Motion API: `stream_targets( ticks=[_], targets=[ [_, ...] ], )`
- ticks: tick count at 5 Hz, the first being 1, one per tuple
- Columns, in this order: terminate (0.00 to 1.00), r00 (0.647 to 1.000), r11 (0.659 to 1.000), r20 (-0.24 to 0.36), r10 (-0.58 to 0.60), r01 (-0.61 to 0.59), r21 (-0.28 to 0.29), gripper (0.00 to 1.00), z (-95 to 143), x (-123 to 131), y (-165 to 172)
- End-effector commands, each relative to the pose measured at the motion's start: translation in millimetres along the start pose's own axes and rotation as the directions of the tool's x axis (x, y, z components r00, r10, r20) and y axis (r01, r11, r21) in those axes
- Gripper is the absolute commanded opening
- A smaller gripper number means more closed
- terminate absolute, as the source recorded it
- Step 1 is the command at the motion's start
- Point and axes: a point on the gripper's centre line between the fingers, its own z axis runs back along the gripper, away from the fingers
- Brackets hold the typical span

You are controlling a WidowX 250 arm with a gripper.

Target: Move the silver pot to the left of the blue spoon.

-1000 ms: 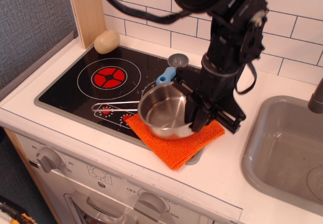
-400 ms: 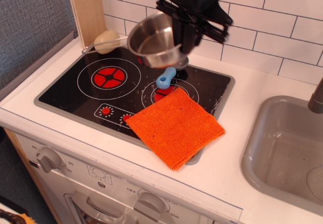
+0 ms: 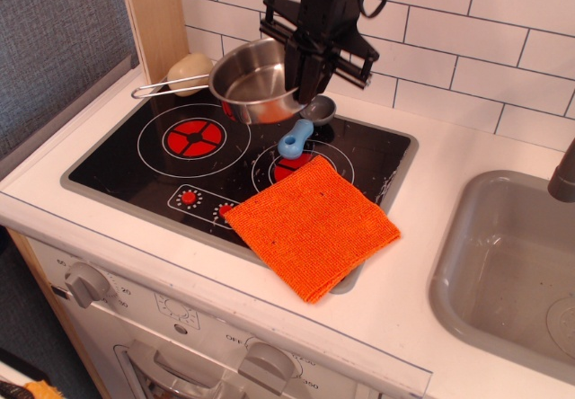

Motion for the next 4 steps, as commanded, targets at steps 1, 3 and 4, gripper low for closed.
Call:
stream_targets(
  ticks=[1,3,4],
  targets=[
    [0.00,0.993,0.994,-0.060,0.103,-0.100,0.045,0.00,-24,4,40],
    [0.00,0.987,0.994,-0.117,0.113,-0.112,0.017,0.00,-43,2,48],
    [0.00,0.996,0.999,-0.084,0.043,-0.042,0.014,1.00,-31,1,31]
  ],
)
